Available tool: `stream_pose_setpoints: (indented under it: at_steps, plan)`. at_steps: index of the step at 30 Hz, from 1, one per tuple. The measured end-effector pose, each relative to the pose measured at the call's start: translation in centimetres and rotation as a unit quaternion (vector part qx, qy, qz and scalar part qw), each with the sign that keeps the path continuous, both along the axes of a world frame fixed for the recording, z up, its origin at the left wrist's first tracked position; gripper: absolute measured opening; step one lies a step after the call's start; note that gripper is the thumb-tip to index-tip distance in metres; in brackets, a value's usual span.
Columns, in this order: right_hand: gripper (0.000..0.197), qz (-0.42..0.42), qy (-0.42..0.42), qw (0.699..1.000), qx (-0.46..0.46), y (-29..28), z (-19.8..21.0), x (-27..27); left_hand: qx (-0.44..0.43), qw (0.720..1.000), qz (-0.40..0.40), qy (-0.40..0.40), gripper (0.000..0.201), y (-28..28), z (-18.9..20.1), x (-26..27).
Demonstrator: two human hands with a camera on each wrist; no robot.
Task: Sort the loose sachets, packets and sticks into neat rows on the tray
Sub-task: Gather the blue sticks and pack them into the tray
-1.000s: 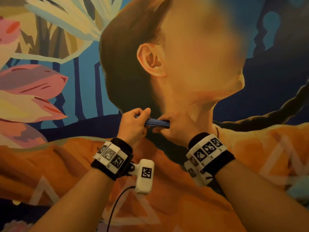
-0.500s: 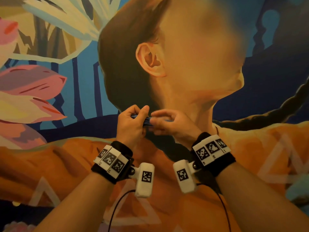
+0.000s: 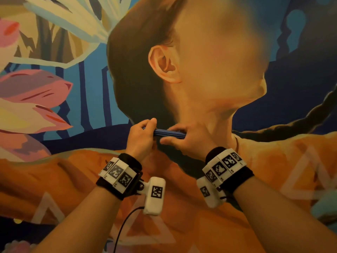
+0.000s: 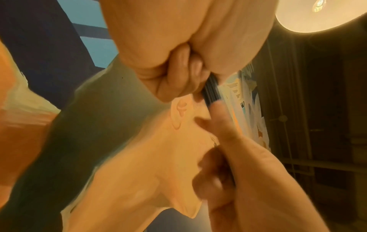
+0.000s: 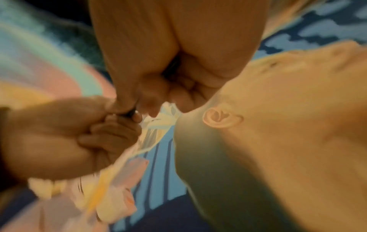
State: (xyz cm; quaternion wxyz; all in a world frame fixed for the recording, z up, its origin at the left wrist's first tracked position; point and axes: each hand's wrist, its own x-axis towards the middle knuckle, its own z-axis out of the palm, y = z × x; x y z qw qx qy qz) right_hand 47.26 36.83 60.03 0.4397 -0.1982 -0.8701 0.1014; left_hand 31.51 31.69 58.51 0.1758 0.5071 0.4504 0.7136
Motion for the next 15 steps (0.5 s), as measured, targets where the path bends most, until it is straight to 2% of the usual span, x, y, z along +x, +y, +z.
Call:
stream_pose_setpoints:
  at_steps: [2, 4, 6, 7, 9, 10, 11, 12, 14, 15]
  plan:
    - [0.023, 0.087, 0.162, 0.978, -0.101, -0.7, -0.2, -0.7, 0.036, 0.999, -0.012, -0.014, 0.032, -0.1, 0.0, 0.6]
    - [0.038, 0.127, 0.275, 0.939, -0.160, -1.3, -0.1, -1.4, 0.063, 0.998, -0.013, -0.008, 0.033, -0.2, 0.1, 1.3]
    - [0.045, 0.145, 0.309, 0.920, -0.192, -1.7, 0.2, -1.7, 0.072, 0.997, -0.010, -0.005, 0.034, -0.2, 0.2, 1.7]
    - [0.041, 0.141, 0.299, 0.924, -0.190, -1.5, 0.2, -1.7, 0.071, 0.997, -0.010, 0.000, 0.034, -0.2, 0.3, 1.7]
    - [0.039, 0.139, 0.233, 0.944, -0.185, -0.7, 0.0, -1.5, 0.071, 0.997, -0.006, 0.021, 0.032, -0.3, 0.4, 1.2]
    - [0.052, 0.144, 0.179, 0.953, -0.200, -0.2, -0.1, -1.2, 0.076, 0.997, 0.000, 0.031, 0.030, -0.4, 0.4, 0.8]
    - [0.065, 0.136, 0.105, 0.960, -0.219, 0.1, -0.2, -1.0, 0.085, 0.995, 0.011, 0.047, 0.030, -0.4, 0.4, 0.3]
    - [0.065, 0.116, 0.015, 0.966, -0.232, 0.4, -0.3, -0.7, 0.093, 0.993, 0.026, 0.072, 0.031, -0.3, 0.3, -0.1]
    - [0.036, 0.050, -0.149, 0.959, -0.237, 0.3, -0.6, -0.2, 0.089, 0.986, 0.050, 0.130, 0.034, 0.0, -0.1, -0.6]
    - [0.023, 0.001, -0.199, 0.953, -0.230, 0.3, -0.8, -0.2, 0.081, 0.984, 0.055, 0.152, 0.035, 0.1, -0.5, -0.6]
